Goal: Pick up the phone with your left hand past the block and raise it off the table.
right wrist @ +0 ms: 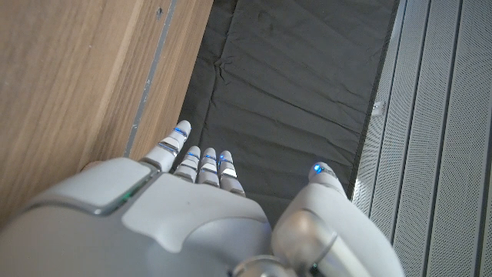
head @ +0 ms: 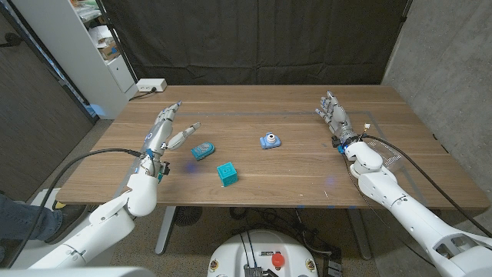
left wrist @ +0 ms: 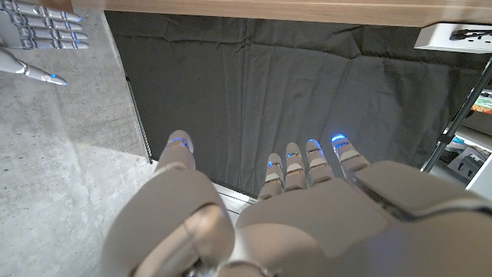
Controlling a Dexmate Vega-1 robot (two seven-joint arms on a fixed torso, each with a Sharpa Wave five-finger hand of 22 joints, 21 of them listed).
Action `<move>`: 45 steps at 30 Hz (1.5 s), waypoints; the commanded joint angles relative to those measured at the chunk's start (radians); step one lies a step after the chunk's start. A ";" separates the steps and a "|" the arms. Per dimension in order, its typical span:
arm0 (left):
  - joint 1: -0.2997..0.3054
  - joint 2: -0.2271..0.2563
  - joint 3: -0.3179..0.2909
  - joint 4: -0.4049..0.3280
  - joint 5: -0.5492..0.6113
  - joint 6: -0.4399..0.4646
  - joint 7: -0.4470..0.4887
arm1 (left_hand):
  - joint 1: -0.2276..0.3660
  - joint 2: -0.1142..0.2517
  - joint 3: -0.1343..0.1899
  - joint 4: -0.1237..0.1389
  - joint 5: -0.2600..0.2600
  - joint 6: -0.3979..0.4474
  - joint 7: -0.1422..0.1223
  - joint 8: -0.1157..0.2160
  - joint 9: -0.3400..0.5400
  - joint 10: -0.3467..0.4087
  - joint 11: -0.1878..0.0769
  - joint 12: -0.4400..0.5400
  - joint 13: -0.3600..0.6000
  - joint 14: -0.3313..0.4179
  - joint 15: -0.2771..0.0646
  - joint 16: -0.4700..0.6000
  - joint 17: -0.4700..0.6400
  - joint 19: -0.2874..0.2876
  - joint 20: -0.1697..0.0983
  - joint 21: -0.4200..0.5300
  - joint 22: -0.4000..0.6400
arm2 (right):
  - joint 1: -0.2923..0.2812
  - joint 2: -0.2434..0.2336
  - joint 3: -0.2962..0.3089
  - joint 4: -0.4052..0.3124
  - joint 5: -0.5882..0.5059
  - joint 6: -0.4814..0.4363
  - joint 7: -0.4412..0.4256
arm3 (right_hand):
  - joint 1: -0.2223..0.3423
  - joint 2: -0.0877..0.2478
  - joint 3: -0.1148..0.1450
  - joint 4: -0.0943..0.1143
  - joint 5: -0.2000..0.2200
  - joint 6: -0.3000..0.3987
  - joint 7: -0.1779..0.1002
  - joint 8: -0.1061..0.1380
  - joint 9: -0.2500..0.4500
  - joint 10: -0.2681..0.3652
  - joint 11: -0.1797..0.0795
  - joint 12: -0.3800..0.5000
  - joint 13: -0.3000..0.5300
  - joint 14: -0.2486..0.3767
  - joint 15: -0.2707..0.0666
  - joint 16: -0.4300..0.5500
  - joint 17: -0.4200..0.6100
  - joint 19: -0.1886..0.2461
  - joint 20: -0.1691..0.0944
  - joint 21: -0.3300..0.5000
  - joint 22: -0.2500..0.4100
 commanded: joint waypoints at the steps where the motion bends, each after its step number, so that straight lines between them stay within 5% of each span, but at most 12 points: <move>1: 0.000 0.025 0.016 -0.028 0.003 0.079 -0.006 | 0.013 -0.009 -0.006 0.001 0.009 0.016 -0.007 0.005 0.005 0.009 0.004 0.003 0.003 0.017 0.003 0.011 0.005 0.019 0.006 0.010 0.002 | 0.014 0.013 -0.003 0.028 0.006 0.009 0.012 | 0.006 0.010 -0.002 -0.006 0.005 0.006 0.001 0.004 0.004 0.007 0.000 0.004 0.005 0.008 0.005 0.006 0.005 0.007 -0.004 0.009 0.005; 11: -0.002 0.070 0.019 -0.076 -0.033 0.162 -0.097 | 0.031 -0.049 -0.029 0.013 0.022 0.036 -0.010 0.002 0.007 0.054 -0.006 0.013 0.006 0.094 -0.002 0.027 0.008 0.120 0.012 0.039 0.012 | 0.028 0.026 -0.003 0.058 0.011 0.023 0.023 | 0.006 0.010 -0.003 -0.006 0.005 0.006 0.002 0.004 0.004 0.007 0.002 0.003 0.005 0.008 0.004 0.005 0.005 0.007 -0.003 0.008 0.005; 17: -0.009 0.084 0.033 -0.095 -0.032 0.206 -0.122 | 0.006 -0.087 -0.068 0.025 0.037 0.037 -0.002 -0.005 0.009 0.056 -0.021 0.011 0.012 0.135 -0.003 0.035 0.012 0.199 0.012 0.062 0.017 | 0.035 0.030 -0.001 0.071 0.013 0.030 0.027 | 0.006 0.011 -0.003 -0.006 0.005 0.005 0.003 0.004 0.004 0.006 0.003 0.003 0.005 0.007 0.005 0.005 0.005 0.008 -0.004 0.009 0.004; 32: -0.004 0.131 0.060 -0.124 -0.038 0.258 -0.160 | 0.046 -0.073 -0.076 0.022 0.063 0.073 -0.006 0.002 0.012 0.077 -0.050 0.017 0.022 0.174 -0.011 0.037 0.015 0.331 0.013 0.102 0.022 | 0.045 0.035 -0.002 0.081 0.013 0.040 0.034 | 0.007 0.012 -0.005 -0.007 0.005 0.004 0.002 0.003 0.004 0.005 0.004 0.002 0.005 0.006 0.008 0.004 0.005 0.009 -0.001 0.009 0.004; 45: 0.018 0.154 0.056 -0.131 -0.049 0.288 -0.160 | 0.053 -0.075 -0.085 0.024 0.069 0.085 -0.006 0.002 0.012 0.086 -0.076 0.021 0.028 0.195 -0.018 0.039 0.017 0.377 0.014 0.113 0.021 | 0.038 0.027 -0.004 0.056 0.008 0.024 0.025 | 0.008 0.013 -0.006 -0.008 0.005 0.003 0.002 0.002 0.004 0.004 0.005 0.002 0.005 0.006 0.010 0.004 0.005 0.010 0.002 0.009 0.004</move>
